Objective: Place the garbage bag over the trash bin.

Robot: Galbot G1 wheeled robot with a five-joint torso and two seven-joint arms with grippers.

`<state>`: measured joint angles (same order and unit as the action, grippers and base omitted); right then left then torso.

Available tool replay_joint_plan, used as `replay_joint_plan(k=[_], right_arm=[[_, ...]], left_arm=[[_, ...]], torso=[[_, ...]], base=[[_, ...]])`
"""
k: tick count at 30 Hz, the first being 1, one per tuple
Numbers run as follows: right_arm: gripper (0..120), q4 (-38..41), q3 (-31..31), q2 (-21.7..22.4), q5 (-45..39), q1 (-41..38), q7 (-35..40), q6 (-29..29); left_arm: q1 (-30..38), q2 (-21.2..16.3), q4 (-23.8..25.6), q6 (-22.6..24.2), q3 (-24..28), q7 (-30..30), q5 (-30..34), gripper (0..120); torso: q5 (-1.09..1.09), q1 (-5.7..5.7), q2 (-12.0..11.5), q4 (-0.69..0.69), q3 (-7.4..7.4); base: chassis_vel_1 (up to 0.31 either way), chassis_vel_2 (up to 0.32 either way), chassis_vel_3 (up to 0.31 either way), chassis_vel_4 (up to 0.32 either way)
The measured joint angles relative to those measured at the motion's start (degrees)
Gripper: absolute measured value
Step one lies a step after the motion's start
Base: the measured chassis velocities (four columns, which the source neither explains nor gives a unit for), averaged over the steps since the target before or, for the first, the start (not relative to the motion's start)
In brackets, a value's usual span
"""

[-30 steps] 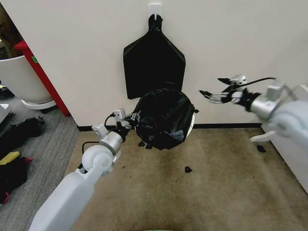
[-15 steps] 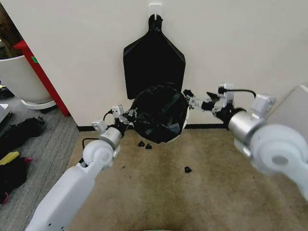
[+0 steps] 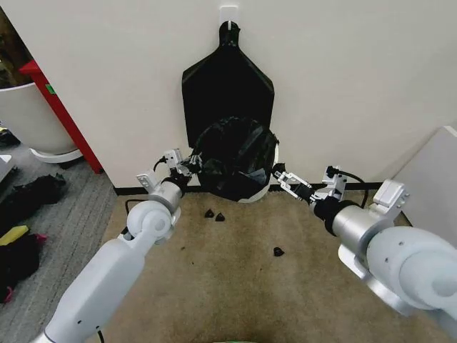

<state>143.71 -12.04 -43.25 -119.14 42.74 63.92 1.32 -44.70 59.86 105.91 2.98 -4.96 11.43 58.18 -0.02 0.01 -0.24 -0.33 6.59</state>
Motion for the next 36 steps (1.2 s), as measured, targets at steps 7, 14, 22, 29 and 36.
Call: replay_joint_plan(k=[7, 14, 22, 29, 36], right_arm=[[100, -0.6, 4.0, -2.7, -7.9, -6.5, 5.8, 5.5], [99, -1.0, 5.0, -2.7, -9.6, -6.1, 7.4, 6.4], [95, -1.6, 5.5, -3.0, -9.2, -4.3, 7.2, 6.3], [79, -2.1, 5.9, -3.6, -7.7, -2.7, 6.9, 5.7], [75, -2.8, 6.0, -4.1, -7.1, -3.2, 6.5, 5.7]], left_arm=[[-1.0, 0.1, 0.0, -4.9, 0.3, -4.9, -8.3, 4], [-1.2, 0.3, 0.0, -7.8, 0.5, -7.4, -13.1, 4], [-1.0, 0.8, -0.1, -8.2, 0.7, -8.0, -14.6, 4], [-0.7, 0.7, 0.2, -8.2, 0.7, -8.1, -14.9, 4], [-1.3, 0.6, 0.7, -8.2, 0.7, -8.9, -15.9, 4]], torso=[[0.02, 0.00, 0.0, 0.00, 0.01], [0.02, 0.00, 0.0, -0.01, 0.00], [0.02, 0.00, 0.0, -0.01, 0.00], [0.03, 0.00, 0.0, -0.02, 0.00], [0.02, 0.00, 0.0, -0.01, 0.00]], base=[[0.000, 0.000, 0.000, 0.000], [0.000, 0.000, 0.000, 0.000], [0.000, 0.000, 0.000, 0.000], [0.000, 0.000, 0.000, 0.000], [0.000, 0.000, 0.000, 0.000]])
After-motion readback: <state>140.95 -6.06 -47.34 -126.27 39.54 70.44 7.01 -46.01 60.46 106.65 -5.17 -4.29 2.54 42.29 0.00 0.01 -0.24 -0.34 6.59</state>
